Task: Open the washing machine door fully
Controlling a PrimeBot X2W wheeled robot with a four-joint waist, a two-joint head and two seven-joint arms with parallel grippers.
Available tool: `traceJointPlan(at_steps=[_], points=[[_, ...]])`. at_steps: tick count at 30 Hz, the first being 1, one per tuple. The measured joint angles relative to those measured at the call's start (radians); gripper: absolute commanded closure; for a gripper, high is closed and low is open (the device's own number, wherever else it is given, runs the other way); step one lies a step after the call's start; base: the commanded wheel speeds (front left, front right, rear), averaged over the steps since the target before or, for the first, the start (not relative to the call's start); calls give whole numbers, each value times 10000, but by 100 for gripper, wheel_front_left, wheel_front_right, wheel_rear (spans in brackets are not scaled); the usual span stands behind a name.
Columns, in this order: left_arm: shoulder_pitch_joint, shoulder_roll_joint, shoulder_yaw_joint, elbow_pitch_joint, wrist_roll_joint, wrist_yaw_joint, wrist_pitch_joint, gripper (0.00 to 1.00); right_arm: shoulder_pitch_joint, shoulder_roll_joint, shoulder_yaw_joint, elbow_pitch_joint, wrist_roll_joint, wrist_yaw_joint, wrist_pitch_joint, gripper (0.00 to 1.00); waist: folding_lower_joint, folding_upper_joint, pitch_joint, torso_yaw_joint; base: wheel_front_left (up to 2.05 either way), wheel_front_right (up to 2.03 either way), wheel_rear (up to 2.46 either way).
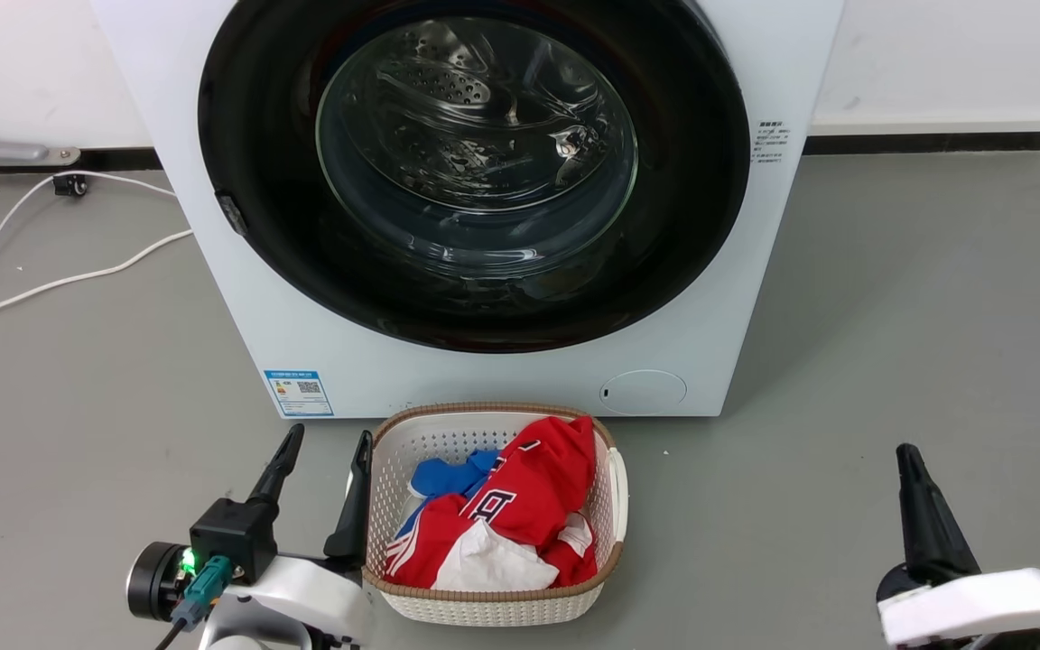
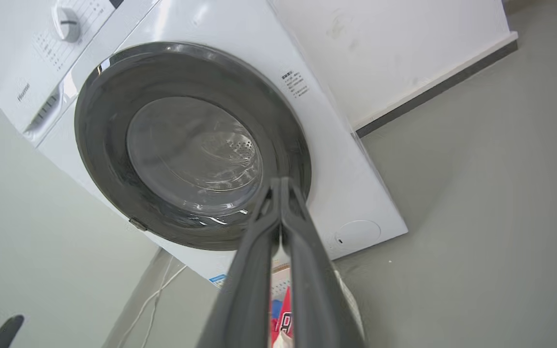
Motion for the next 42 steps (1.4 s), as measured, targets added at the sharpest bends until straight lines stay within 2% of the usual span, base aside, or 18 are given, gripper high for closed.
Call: traceJointPlan(at_steps=[8,13,20,26,33,37,42], points=[[-10,-69,159,-127,48,105,-2,0,-220,15,-130,-102,6113,0,702,100,0,0,86,-23,0,0,0],[-104,-161,192,-380,119,121,-13,0,-962,13,-1083,307,8245,0,1392,100,0,0,371,-8,0,0,0],[-543,-265,249,-1014,182,98,-13,0,-2878,-453,-2151,1513,9373,-2,2255,100,0,0,1295,59,0,0,0],[-1146,-339,188,-1542,201,54,-13,0,-5125,-1289,-2383,3110,9929,-2,2909,100,1,0,2344,226,0,0,0],[-1677,-418,-25,-1985,203,-33,-13,0,-8128,-2313,-1992,5415,10088,-2,3613,100,1,0,3439,545,0,0,0],[-1936,-462,-159,-2196,217,-104,-13,0,-9874,-2836,-1465,6675,9714,-2,4015,100,2,0,3964,751,0,0,0],[-2120,-506,-234,-2366,215,-113,-13,0,-11763,-3106,-717,8034,9026,-2,4569,100,2,0,4476,993,0,0,0]])
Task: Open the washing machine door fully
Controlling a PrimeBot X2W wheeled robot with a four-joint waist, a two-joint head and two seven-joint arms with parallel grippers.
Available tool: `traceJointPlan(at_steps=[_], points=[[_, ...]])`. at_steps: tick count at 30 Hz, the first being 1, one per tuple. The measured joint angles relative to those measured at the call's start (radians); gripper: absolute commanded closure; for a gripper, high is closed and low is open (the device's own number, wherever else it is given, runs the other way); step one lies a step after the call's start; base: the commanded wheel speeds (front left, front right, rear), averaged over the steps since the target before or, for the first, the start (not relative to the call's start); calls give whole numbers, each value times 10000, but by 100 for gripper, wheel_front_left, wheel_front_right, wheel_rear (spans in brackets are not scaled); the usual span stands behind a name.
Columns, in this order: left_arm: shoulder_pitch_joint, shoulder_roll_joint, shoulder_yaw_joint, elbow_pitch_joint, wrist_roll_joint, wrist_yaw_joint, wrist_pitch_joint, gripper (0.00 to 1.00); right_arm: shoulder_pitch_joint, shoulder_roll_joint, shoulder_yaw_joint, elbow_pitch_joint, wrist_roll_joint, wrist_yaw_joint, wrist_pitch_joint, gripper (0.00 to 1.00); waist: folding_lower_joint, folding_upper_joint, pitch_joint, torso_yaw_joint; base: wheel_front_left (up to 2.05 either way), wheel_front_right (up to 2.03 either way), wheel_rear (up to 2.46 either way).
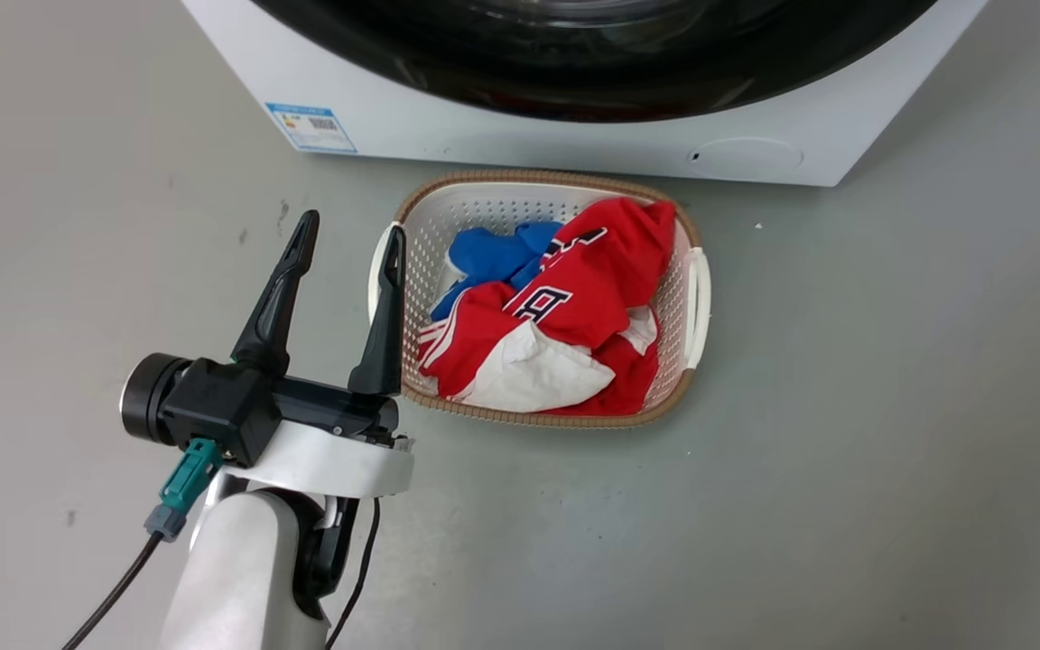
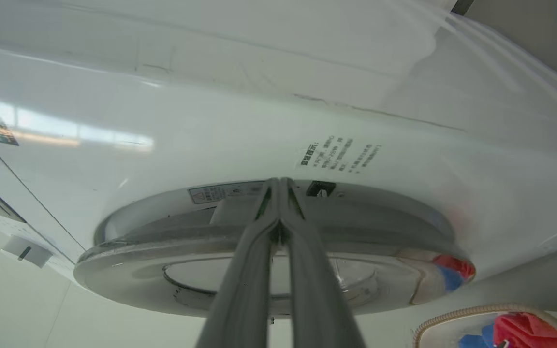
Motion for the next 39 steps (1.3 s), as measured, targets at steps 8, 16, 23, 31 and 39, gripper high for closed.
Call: traceJointPlan(at_steps=[8,16,23,31,39], points=[[-164,-54,-107,-88,0,-36,0,0,-2051,17,1024,1331,-1139,0,817,100,0,0,467,269,0,0,0],[-314,-92,-134,-199,2,-50,0,0,-3162,169,1532,2096,-1847,-2,1335,100,-1,0,764,386,0,0,0],[-372,-107,-69,-282,61,-52,0,0,-3566,318,1770,2311,-2182,-2,1921,100,-1,0,1012,321,0,0,0],[-345,-125,-58,-153,79,-63,0,0,-2922,412,1987,1971,-2278,0,2884,100,-1,0,654,279,0,0,0],[117,-134,-96,180,90,-65,0,0,-1107,470,1971,832,-2040,2,3944,100,-2,0,-152,226,0,0,0]])
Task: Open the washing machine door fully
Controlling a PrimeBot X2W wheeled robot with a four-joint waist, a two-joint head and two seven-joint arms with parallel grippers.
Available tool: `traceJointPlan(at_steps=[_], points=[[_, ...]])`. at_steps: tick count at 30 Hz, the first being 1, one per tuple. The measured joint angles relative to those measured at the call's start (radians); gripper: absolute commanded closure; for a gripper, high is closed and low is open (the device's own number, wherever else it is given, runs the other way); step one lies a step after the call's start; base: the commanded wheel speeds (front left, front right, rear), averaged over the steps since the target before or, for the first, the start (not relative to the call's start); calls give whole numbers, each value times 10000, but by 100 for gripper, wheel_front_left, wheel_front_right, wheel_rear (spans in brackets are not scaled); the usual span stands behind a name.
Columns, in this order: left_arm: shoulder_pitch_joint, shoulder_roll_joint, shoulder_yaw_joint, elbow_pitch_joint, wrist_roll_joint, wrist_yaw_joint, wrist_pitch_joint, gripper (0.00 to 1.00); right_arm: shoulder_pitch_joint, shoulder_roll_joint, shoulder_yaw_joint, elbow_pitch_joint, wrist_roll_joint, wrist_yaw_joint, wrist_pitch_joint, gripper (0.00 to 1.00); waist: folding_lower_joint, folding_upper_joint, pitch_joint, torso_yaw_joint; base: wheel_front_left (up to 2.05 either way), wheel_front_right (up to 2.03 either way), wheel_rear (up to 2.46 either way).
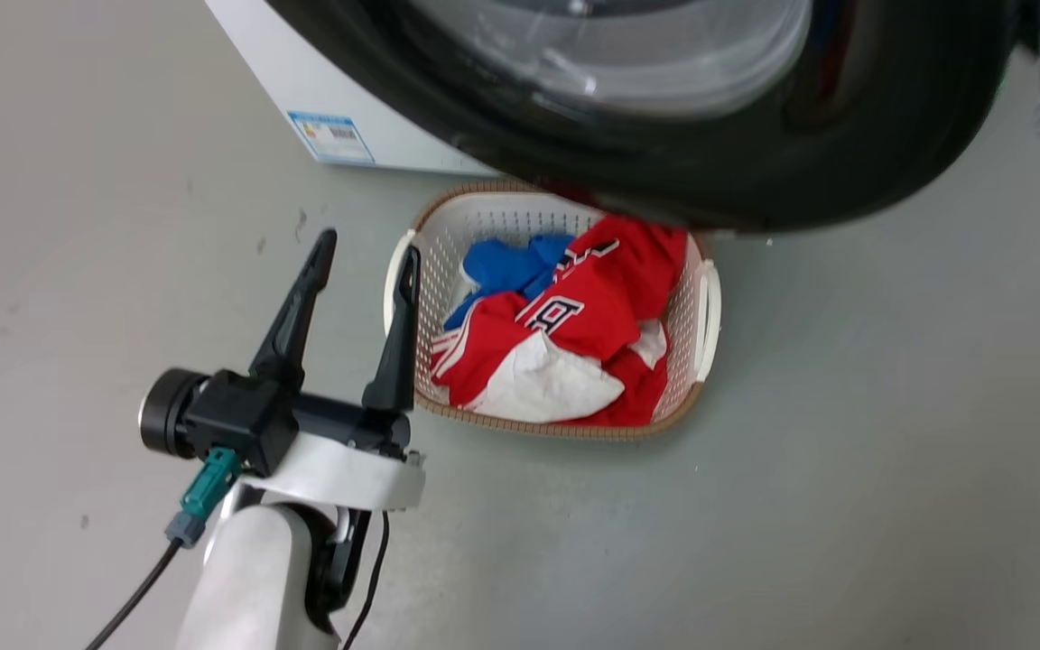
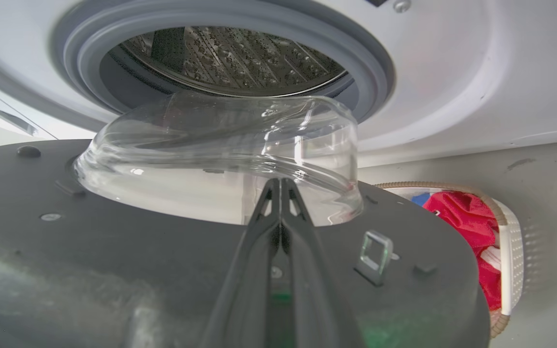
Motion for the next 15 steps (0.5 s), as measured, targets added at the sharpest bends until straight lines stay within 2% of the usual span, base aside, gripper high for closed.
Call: traceJointPlan(at_steps=[15], points=[[1559,-6,-38,621,-46,0,0,0,4232,1055,-75,-2846,533,-2,1423,100,-1,0,-2178,-40,0,0,0]])
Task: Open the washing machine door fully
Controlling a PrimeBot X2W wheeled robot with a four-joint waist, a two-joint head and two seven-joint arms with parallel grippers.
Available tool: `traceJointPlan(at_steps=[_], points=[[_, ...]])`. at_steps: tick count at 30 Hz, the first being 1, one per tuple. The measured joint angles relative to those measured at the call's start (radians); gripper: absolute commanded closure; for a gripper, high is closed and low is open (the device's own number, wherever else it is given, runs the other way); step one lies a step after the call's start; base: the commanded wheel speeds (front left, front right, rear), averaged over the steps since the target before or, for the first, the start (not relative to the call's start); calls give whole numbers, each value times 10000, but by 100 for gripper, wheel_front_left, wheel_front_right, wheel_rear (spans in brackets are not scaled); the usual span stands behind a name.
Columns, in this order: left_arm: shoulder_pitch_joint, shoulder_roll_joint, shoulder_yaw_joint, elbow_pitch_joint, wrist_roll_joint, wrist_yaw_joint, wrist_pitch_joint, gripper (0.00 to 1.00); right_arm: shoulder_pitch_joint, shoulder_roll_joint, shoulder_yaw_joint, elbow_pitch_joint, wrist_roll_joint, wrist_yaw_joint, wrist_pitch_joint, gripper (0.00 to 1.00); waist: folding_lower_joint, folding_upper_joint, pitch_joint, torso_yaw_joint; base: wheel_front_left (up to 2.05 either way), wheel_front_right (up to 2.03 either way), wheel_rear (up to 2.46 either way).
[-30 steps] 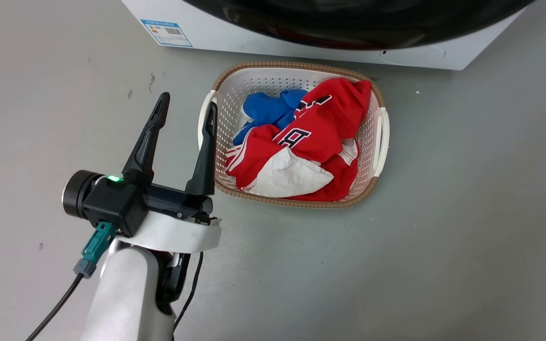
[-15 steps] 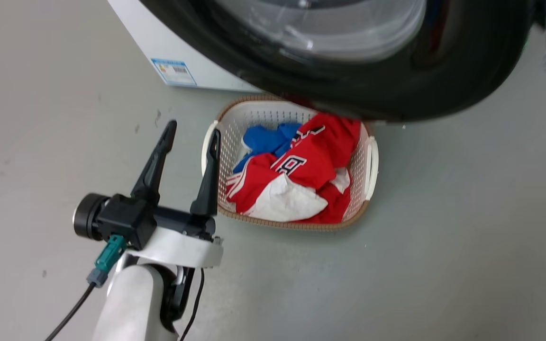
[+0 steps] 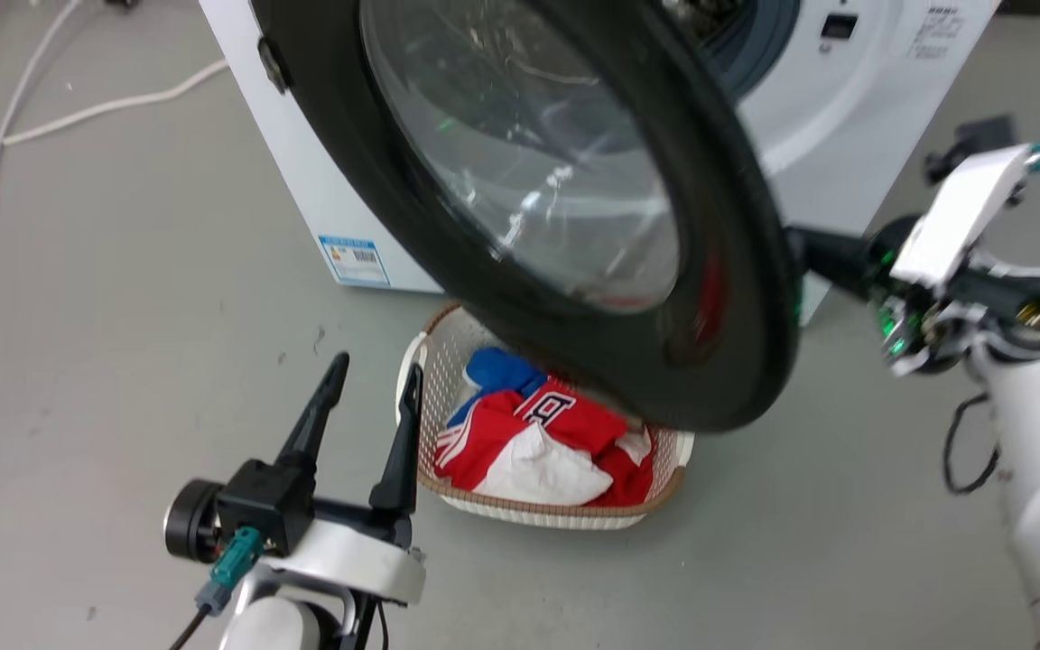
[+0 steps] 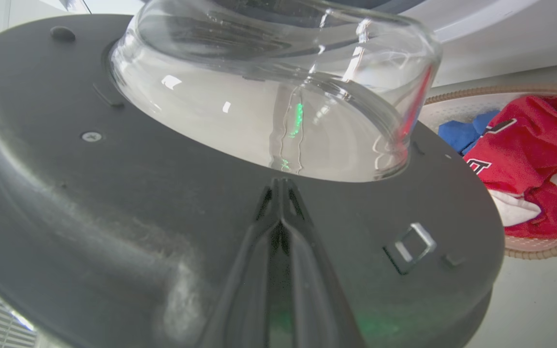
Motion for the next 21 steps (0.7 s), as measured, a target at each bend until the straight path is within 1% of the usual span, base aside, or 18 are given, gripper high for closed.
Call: traceJointPlan(at_steps=[7,12,15,18,21], points=[[337,0,-221,217,-86,0,0,0,1071,671,153,-899,-238,-2,550,100,-1,0,-647,95,0,0,0],[448,0,-343,395,-90,0,0,0,1597,1085,374,-1572,-583,-2,951,100,-1,0,-891,267,0,0,0],[482,-2,-380,460,-150,0,0,0,1920,1337,560,-1977,-583,-2,1170,100,-1,0,-978,394,0,0,0],[493,-2,-408,512,-161,0,0,0,2174,1498,794,-2320,-529,0,1267,100,-1,0,-1008,494,0,0,0],[493,-2,-435,550,-194,0,0,0,2390,1517,1058,-2596,-316,-2,1300,100,-1,0,-1008,587,0,0,0]])
